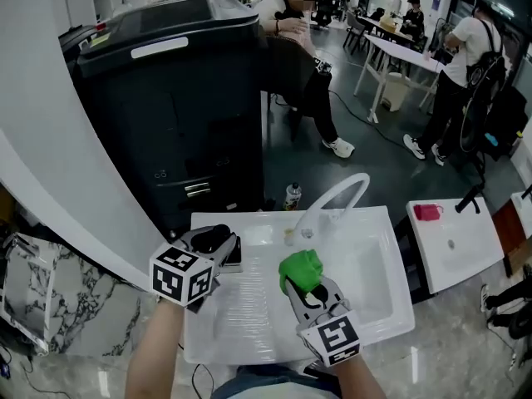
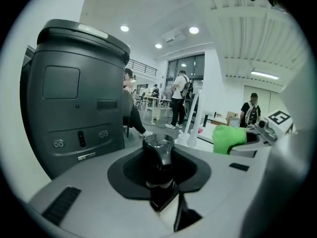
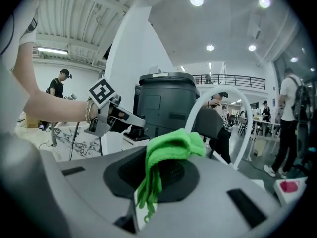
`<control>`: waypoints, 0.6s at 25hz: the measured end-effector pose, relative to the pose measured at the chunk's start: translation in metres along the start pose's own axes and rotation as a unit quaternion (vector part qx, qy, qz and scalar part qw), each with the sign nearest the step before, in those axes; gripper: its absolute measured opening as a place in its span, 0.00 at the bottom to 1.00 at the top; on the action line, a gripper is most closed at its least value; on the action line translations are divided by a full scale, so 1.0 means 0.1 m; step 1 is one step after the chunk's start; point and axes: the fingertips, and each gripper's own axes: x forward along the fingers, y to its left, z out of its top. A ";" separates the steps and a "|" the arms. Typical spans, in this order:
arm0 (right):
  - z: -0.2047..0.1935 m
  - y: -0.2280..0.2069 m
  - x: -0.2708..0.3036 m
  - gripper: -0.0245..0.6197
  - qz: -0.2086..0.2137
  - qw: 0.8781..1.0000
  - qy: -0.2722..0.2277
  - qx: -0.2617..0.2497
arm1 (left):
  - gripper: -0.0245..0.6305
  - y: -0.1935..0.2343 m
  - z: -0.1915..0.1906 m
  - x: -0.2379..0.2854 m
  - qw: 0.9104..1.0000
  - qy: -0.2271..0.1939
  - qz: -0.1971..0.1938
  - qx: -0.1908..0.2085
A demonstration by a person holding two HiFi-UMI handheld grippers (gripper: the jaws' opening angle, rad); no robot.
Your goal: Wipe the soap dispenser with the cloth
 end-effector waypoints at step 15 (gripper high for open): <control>0.39 0.49 0.32 0.11 0.081 0.995 -0.044 -0.034 | 0.20 -0.38 0.35 -0.14 0.999 -0.016 -0.001 -0.036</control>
